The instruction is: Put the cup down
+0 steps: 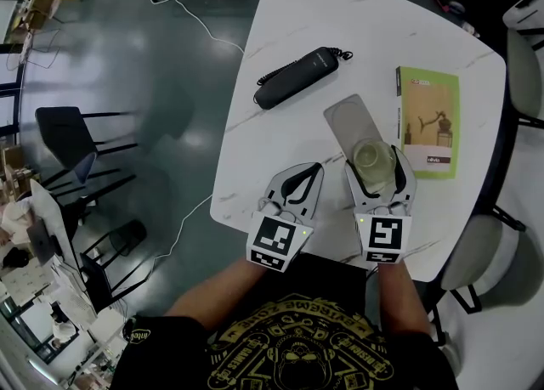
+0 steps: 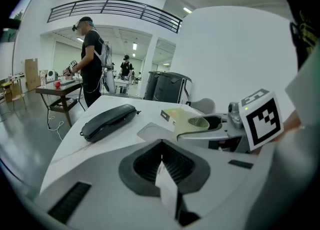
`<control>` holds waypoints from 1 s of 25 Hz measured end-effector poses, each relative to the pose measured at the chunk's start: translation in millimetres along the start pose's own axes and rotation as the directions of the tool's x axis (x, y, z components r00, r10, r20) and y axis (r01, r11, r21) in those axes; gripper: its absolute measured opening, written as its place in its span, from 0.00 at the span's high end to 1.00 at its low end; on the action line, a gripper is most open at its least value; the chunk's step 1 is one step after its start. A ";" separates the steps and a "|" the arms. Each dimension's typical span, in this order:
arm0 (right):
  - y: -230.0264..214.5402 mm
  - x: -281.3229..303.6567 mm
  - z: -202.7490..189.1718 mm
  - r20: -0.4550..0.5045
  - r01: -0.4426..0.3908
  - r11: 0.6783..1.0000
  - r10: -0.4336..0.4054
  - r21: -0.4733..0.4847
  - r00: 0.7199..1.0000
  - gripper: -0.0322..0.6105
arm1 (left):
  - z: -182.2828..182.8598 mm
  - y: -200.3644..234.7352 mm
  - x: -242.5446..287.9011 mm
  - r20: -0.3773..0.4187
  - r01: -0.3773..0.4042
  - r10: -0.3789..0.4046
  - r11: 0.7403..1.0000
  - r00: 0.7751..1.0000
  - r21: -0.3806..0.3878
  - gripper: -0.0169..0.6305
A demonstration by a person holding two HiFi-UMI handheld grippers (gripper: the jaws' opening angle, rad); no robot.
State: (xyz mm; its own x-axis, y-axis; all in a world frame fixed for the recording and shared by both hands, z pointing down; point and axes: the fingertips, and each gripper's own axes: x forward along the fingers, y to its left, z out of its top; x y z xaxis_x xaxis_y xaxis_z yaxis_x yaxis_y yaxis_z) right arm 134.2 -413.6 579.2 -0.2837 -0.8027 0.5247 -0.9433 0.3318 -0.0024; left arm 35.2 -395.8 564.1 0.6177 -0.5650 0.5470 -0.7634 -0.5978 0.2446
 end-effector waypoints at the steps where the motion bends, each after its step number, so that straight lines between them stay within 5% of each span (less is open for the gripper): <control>1: 0.4 -0.1 -0.1 0.000 -0.002 1.000 0.002 -0.002 1.000 0.36 | 0.0 0.0 -0.5 0.000 0.001 -0.001 1.000 1.000 -0.002 0.96; 12: 4.9 -3.3 -1.5 -0.015 -0.031 0.999 0.032 0.018 0.999 0.36 | 7.2 -4.8 -7.3 0.023 0.024 -0.024 1.000 0.999 -0.001 0.96; 25: -1.3 -40.6 8.6 -0.006 0.059 0.995 -0.059 0.081 0.998 0.36 | 23.0 -15.3 -39.1 0.078 0.050 -0.052 0.999 0.996 0.019 0.96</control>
State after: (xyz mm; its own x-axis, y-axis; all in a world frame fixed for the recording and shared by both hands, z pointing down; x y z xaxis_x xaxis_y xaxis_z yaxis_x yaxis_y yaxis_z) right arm 145.4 -385.7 550.5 -0.2266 -0.8177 0.5291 -0.9693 0.2424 -0.0404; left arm 27.1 -377.7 520.6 0.6692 -0.5761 0.4694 -0.7276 -0.6364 0.2562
